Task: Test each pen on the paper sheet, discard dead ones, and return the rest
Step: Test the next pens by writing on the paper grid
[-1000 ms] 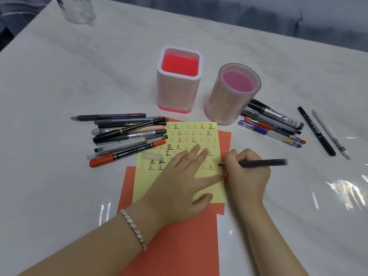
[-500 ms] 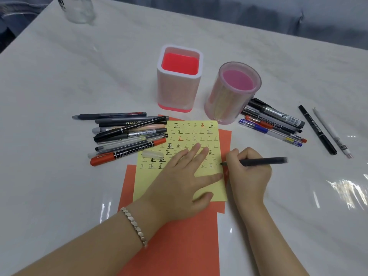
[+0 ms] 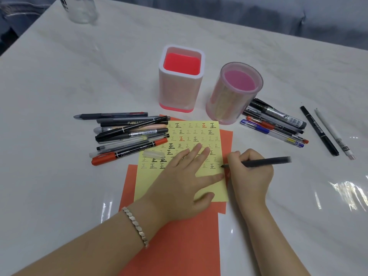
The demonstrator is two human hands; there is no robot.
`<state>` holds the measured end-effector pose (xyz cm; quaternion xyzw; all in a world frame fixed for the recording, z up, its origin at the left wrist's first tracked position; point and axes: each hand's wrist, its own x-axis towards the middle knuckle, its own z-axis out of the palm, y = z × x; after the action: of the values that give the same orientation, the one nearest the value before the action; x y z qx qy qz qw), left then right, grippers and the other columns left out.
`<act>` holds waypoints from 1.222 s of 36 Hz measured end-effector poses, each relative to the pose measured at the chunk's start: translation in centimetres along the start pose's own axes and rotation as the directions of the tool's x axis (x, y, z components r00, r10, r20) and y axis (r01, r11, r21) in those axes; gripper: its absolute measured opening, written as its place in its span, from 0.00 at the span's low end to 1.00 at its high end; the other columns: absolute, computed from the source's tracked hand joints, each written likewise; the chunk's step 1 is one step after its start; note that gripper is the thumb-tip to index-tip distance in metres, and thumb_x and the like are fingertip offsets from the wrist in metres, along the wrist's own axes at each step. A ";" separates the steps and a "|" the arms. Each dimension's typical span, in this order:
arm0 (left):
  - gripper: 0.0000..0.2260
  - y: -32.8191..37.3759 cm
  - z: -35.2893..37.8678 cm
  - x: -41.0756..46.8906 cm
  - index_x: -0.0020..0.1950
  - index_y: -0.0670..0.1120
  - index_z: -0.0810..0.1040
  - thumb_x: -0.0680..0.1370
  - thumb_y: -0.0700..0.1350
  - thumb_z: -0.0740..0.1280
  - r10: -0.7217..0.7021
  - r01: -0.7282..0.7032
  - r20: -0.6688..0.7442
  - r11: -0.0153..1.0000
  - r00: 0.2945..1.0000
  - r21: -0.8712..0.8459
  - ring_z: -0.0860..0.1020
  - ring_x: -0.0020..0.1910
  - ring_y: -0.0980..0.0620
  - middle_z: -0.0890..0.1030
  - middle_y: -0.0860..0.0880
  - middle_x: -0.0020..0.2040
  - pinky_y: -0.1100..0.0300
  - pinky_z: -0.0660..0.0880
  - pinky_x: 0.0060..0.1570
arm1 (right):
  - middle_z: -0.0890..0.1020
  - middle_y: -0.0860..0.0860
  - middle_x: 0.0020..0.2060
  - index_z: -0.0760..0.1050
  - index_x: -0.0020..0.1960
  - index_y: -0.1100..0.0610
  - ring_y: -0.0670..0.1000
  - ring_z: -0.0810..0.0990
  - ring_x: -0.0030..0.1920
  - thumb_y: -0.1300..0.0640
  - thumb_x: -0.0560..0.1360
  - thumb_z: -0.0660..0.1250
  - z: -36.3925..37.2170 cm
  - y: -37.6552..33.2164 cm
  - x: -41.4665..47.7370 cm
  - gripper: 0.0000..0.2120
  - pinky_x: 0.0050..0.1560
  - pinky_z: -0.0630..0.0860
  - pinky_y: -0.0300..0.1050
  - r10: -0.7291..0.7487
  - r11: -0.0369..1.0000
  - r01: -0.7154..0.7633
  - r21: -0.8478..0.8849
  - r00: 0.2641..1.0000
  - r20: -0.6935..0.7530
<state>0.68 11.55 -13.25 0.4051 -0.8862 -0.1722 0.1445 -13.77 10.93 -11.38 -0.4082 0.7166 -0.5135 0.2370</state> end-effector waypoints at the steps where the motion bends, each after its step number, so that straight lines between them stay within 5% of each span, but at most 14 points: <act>1: 0.18 0.0 0.0 0.0 0.63 0.58 0.76 0.73 0.55 0.59 0.000 0.000 0.001 1.000 1.000 0.001 0.61 0.72 0.41 0.66 0.40 0.71 0.50 0.53 0.69 | 0.68 0.57 0.21 0.66 0.28 0.71 0.46 0.66 0.24 0.69 0.70 0.64 0.0 0.0 0.0 0.13 0.26 0.64 0.29 -0.001 1.000 0.001 0.004 1.000 0.000; 9: 0.19 0.0 0.1 0.0 0.63 0.58 0.76 0.73 0.55 0.59 0.001 -0.001 0.003 1.000 1.000 0.004 0.61 0.72 0.42 0.66 0.40 0.71 0.50 0.53 0.70 | 0.70 0.66 0.24 0.65 0.29 0.71 0.47 0.66 0.25 0.68 0.70 0.64 0.0 0.0 -0.1 0.13 0.26 0.63 0.31 -0.005 1.000 0.005 0.003 1.000 -0.016; 14: 0.19 0.0 0.1 0.0 0.62 0.58 0.76 0.73 0.55 0.59 -0.001 0.001 0.003 1.000 1.000 0.001 0.61 0.72 0.42 0.66 0.40 0.71 0.50 0.53 0.69 | 0.66 0.51 0.19 0.63 0.26 0.65 0.45 0.65 0.23 0.68 0.70 0.64 0.0 0.1 0.0 0.16 0.25 0.63 0.28 0.006 1.000 -0.005 0.021 1.000 -0.012; 19: 0.19 0.0 0.1 0.0 0.62 0.58 0.76 0.73 0.55 0.59 -0.004 0.004 0.002 1.000 1.000 -0.005 0.61 0.72 0.42 0.66 0.40 0.71 0.50 0.53 0.69 | 0.72 0.67 0.26 0.68 0.29 0.71 0.50 0.69 0.27 0.67 0.69 0.65 0.1 0.0 0.1 0.13 0.27 0.65 0.32 -0.005 1.000 0.005 -0.005 1.000 0.023; 28: 0.18 -0.1 0.1 -0.1 0.62 0.58 0.76 0.73 0.55 0.59 0.003 -0.003 -0.003 1.000 1.000 -0.005 0.61 0.72 0.42 0.66 0.40 0.71 0.50 0.54 0.69 | 0.68 0.55 0.20 0.66 0.27 0.70 0.46 0.67 0.24 0.69 0.69 0.64 0.0 0.0 0.1 0.14 0.25 0.64 0.29 0.012 1.000 -0.012 0.014 1.000 0.015; 35: 0.19 -0.1 0.2 0.0 0.63 0.58 0.76 0.73 0.55 0.59 0.006 -0.006 -0.003 1.000 1.000 0.001 0.60 0.72 0.42 0.66 0.40 0.71 0.50 0.53 0.69 | 0.69 0.65 0.24 0.65 0.28 0.70 0.47 0.67 0.26 0.68 0.68 0.64 0.0 -0.1 0.0 0.13 0.26 0.63 0.30 0.011 1.000 -0.011 -0.009 1.000 0.023; 44: 0.18 -0.3 0.4 -0.1 0.62 0.58 0.76 0.73 0.55 0.59 0.024 -0.023 -0.027 1.000 0.999 0.016 0.59 0.73 0.43 0.66 0.41 0.71 0.51 0.52 0.70 | 0.63 0.46 0.16 0.61 0.25 0.61 0.43 0.63 0.21 0.71 0.69 0.62 -0.2 -0.3 0.0 0.17 0.23 0.60 0.26 0.062 0.995 -0.058 0.077 0.997 -0.048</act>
<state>0.76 11.51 -13.77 0.3981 -0.8902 -0.1579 0.1551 -13.84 11.03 -11.06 -0.3641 0.7144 -0.5430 0.2492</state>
